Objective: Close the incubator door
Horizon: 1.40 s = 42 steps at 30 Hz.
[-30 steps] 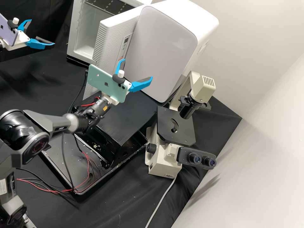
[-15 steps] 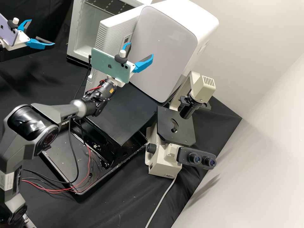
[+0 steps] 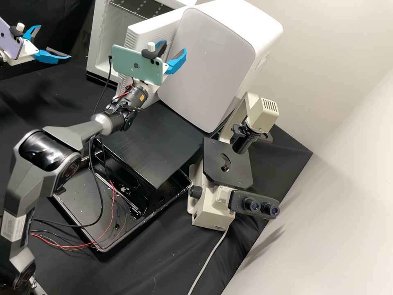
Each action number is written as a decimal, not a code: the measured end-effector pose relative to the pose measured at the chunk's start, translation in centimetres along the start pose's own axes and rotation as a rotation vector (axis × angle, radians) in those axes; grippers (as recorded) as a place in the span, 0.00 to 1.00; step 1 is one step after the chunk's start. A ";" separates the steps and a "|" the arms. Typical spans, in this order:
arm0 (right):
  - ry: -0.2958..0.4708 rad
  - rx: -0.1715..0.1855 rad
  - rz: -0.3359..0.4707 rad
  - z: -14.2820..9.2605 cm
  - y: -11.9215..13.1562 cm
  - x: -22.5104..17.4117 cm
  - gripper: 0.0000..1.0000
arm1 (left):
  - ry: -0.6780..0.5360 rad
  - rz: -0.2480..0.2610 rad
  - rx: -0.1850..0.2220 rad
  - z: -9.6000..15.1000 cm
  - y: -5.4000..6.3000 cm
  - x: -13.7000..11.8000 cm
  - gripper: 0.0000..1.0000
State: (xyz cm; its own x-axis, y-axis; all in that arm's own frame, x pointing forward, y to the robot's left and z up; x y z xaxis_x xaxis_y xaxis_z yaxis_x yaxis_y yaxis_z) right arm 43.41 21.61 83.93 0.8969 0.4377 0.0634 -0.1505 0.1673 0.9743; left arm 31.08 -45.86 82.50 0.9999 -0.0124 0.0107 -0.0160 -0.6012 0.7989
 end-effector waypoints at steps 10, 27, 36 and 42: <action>-0.005 -0.041 -0.057 -0.6 -1.4 1.2 0.00 | 0.000 0.000 0.000 0.0 0.0 0.0 1.00; 0.104 -0.043 -0.014 -7.2 -0.1 4.0 0.00 | 0.000 0.000 0.000 0.0 0.0 0.0 1.00; 0.121 -0.036 -0.050 -9.0 -0.5 6.1 0.00 | 0.000 0.000 0.000 0.0 0.0 0.0 1.00; 0.107 -0.032 -0.108 -9.6 -1.3 7.8 0.00 | 0.000 0.000 0.000 0.0 0.0 0.0 1.00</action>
State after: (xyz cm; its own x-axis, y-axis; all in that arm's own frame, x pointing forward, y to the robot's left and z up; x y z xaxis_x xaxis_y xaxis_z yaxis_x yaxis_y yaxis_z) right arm 46.59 33.27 81.09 0.8595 0.5069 -0.0661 -0.0706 0.2457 0.9668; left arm 31.08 -45.86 82.50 0.9999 -0.0124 0.0107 -0.0160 -0.6012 0.7989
